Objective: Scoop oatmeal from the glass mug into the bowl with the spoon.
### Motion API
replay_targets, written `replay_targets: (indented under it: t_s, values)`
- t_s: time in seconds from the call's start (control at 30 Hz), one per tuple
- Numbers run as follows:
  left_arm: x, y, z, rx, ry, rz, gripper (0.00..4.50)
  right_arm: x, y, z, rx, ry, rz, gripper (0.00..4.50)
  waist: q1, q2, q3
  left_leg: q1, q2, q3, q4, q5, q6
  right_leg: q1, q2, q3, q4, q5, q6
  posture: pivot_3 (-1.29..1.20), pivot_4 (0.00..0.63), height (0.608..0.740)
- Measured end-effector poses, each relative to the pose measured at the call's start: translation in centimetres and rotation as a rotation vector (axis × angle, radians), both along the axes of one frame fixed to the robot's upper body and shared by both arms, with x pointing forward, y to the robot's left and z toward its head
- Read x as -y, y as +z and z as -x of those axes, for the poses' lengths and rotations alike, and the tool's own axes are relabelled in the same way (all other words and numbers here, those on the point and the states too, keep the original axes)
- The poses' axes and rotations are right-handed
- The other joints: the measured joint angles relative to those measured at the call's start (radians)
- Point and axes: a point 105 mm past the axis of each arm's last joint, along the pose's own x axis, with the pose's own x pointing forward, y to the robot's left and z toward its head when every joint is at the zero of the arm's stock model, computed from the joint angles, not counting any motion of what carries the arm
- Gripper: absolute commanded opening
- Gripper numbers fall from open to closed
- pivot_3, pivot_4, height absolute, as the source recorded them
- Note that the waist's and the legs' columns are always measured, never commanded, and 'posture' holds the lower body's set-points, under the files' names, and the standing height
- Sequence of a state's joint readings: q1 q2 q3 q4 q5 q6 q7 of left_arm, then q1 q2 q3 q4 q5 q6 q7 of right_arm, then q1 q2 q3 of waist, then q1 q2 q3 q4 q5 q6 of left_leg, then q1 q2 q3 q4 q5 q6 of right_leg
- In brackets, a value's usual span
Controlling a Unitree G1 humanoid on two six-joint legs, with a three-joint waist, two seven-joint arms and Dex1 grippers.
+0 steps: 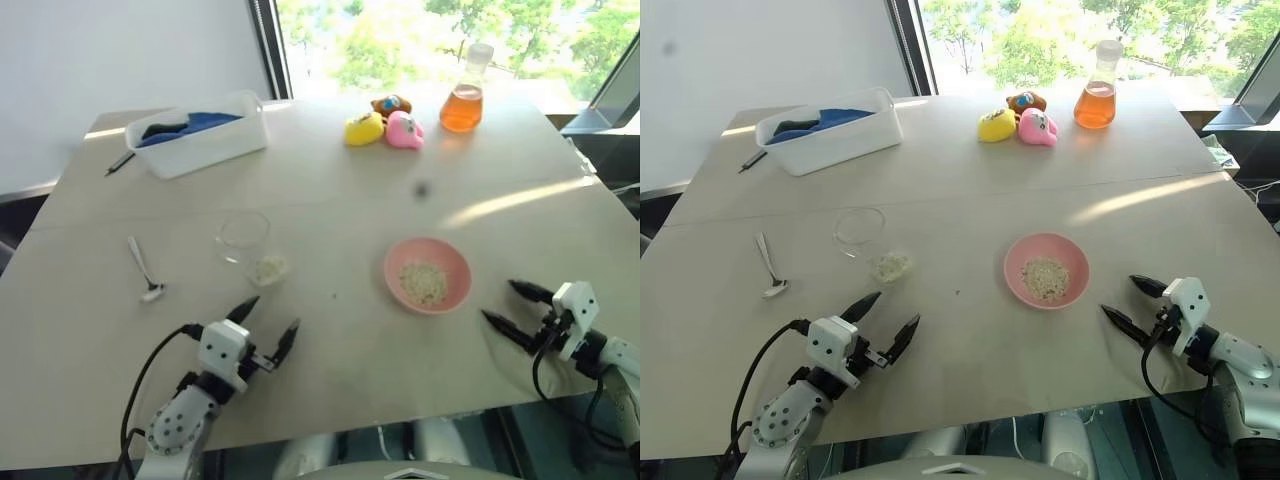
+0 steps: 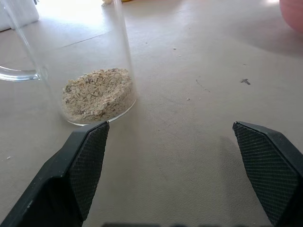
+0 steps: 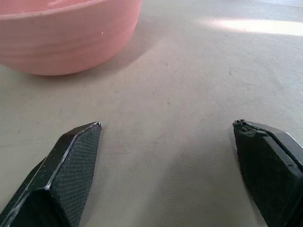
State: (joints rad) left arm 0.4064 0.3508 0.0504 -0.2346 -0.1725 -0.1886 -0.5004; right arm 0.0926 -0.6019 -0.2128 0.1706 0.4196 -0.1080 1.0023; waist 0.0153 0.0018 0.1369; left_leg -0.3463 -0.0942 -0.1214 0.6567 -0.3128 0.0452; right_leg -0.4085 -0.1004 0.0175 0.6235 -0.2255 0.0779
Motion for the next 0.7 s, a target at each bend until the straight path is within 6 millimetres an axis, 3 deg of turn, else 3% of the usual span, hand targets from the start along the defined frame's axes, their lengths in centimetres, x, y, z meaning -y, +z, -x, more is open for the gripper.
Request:
replay_targets:
  t_s: [0.7]
  values:
    - [0.10, -0.09, 0.60, 0.008, 0.007, 0.021, 4.47, -0.10, 0.08, -0.11, -0.011, 0.040, 0.013, 4.50, -0.001, 0.000, 0.000, 0.000, 0.000, 0.001, 0.000, 0.000, 0.000, 0.000, 0.000, 0.001, 0.000, 0.000, 0.000, 0.00, 0.150, 0.740]
